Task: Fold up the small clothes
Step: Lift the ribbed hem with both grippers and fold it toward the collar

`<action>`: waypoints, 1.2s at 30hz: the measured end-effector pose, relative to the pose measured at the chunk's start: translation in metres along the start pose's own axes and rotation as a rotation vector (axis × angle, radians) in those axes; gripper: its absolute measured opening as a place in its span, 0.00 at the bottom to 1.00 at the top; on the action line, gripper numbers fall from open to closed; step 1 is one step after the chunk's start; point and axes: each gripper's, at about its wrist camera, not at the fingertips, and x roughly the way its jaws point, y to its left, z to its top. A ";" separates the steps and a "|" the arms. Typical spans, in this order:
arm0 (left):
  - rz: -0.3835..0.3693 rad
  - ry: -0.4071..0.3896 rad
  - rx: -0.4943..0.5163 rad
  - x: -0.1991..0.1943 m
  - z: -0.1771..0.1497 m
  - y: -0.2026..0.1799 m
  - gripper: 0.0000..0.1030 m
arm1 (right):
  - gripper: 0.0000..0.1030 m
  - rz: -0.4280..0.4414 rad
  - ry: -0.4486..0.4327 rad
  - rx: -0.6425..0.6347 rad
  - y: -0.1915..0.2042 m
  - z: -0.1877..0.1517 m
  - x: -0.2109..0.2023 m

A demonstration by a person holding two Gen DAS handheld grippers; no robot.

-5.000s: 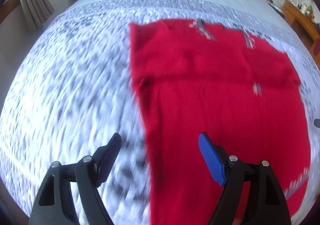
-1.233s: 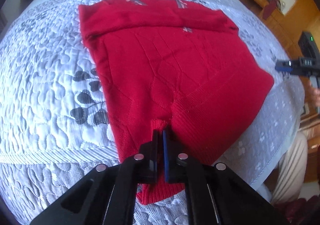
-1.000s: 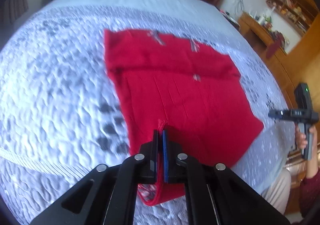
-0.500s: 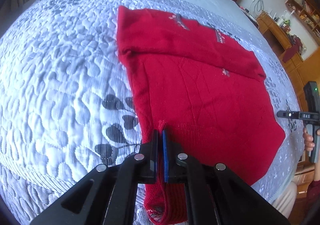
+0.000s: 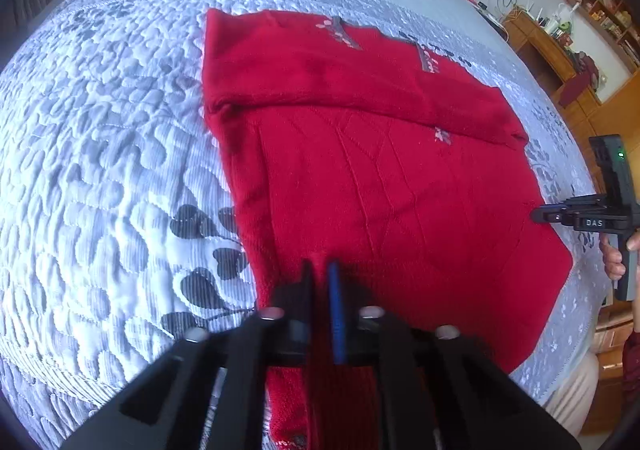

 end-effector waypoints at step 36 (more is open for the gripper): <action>0.046 -0.016 0.134 0.032 0.045 0.003 0.27 | 0.16 -0.012 -0.083 0.054 -0.045 0.015 0.002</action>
